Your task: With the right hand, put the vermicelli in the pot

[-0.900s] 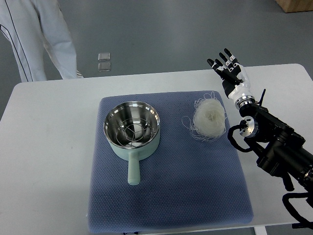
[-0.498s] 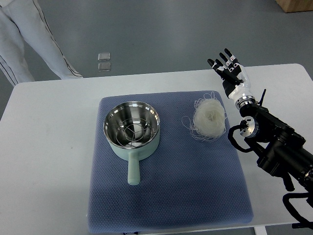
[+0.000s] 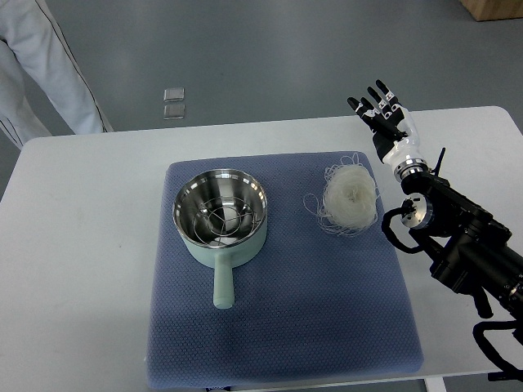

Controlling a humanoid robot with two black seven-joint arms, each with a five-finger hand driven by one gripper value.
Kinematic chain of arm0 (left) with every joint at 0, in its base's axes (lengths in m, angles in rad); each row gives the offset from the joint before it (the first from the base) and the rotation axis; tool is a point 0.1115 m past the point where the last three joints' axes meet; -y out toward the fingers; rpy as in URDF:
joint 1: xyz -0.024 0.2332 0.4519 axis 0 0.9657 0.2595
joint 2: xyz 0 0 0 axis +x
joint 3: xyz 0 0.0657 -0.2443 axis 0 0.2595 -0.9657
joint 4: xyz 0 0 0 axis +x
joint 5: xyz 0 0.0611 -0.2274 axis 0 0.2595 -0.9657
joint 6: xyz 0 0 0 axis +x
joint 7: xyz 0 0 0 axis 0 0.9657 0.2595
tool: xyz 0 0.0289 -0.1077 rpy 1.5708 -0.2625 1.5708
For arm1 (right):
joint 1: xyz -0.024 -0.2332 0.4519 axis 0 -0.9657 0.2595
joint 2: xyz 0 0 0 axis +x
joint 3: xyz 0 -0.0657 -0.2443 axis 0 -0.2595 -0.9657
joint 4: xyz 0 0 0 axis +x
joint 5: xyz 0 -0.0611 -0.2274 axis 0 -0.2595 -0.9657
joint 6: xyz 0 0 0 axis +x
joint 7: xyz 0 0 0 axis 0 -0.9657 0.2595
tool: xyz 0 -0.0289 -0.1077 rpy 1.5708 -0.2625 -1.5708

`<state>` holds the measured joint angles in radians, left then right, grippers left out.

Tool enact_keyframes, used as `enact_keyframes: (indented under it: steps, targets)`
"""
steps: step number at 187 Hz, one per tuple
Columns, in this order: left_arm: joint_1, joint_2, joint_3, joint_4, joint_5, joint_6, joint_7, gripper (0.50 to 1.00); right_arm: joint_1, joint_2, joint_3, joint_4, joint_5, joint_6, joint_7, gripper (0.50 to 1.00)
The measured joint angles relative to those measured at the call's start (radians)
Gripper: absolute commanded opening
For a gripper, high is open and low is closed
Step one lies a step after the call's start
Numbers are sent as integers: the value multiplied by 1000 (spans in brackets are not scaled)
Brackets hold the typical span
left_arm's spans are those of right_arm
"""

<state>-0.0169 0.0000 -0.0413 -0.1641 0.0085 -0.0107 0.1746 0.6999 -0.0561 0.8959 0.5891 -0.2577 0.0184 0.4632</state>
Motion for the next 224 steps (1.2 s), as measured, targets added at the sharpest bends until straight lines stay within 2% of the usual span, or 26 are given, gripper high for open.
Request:
enact_keyframes:
  steps: [224]
  targets:
    - [-9, 0, 0, 0, 0, 0, 0, 1000, 31, -23, -2, 3, 0, -2, -2, 928]
